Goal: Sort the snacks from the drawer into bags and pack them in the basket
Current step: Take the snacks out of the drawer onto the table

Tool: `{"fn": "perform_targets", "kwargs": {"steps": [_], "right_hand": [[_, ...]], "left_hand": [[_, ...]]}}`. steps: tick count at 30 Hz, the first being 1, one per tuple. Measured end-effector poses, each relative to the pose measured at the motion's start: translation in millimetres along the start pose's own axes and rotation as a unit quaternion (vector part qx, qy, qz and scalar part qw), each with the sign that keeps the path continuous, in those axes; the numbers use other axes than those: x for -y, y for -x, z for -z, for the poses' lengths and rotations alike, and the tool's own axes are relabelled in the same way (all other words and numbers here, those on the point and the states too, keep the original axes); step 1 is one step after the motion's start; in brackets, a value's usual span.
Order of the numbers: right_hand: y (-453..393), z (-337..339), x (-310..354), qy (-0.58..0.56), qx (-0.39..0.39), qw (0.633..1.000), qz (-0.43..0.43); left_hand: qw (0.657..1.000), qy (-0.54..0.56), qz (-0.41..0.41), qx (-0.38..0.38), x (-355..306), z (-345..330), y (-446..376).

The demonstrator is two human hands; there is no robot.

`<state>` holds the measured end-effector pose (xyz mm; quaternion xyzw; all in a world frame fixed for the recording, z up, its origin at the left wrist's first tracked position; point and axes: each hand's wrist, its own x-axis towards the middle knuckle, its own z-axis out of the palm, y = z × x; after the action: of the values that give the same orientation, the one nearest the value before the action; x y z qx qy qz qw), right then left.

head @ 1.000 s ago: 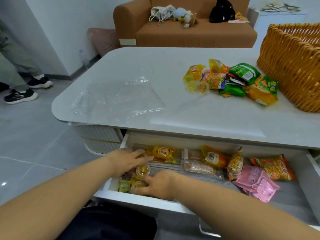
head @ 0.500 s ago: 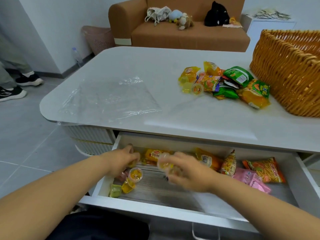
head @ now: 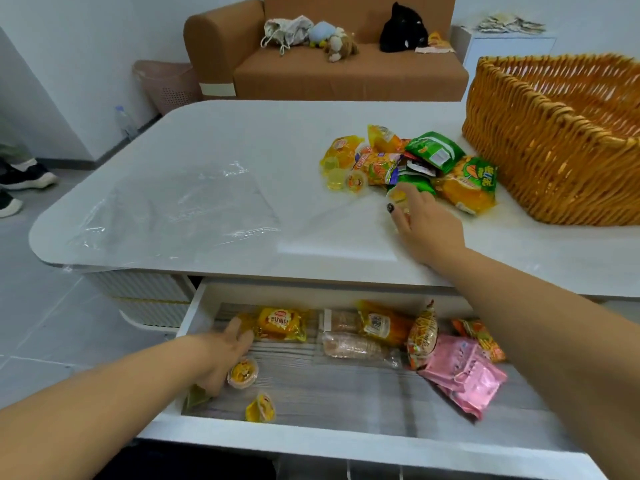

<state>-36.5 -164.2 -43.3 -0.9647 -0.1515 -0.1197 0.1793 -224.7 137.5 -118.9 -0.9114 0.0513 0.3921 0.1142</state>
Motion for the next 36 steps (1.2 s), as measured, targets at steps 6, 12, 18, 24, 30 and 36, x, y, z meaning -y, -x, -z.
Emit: {"fn": "perform_targets", "kwargs": {"steps": [6, 12, 18, 24, 30, 36], "right_hand": [[0, 0, -5, -0.071, -0.016, 0.995, -0.072], [-4, 0, -10, -0.15, -0.046, 0.983, -0.097], [-7, 3, -9, -0.134, -0.043, 0.985, -0.099], [-3, 4, -6, -0.108, -0.05, 0.99, -0.073], [-5, -2, -9, -0.166, -0.138, 0.976, -0.028], [-12, -2, -16, -0.228, -0.115, 0.967, -0.02]], "left_hand": [[0.994, 0.091, -0.005, -0.051, 2, -7, -1], [0.954, 0.287, -0.051, -0.062, 5, 19, 28], [0.849, 0.401, -0.247, -0.239, -29, 106, 92], [0.724, 0.337, -0.178, -0.575, -59, 206, 17], [0.694, 0.284, -0.12, -0.651, -83, 206, -75], [0.784, 0.238, -0.08, -0.568, -76, 214, -91]]}}
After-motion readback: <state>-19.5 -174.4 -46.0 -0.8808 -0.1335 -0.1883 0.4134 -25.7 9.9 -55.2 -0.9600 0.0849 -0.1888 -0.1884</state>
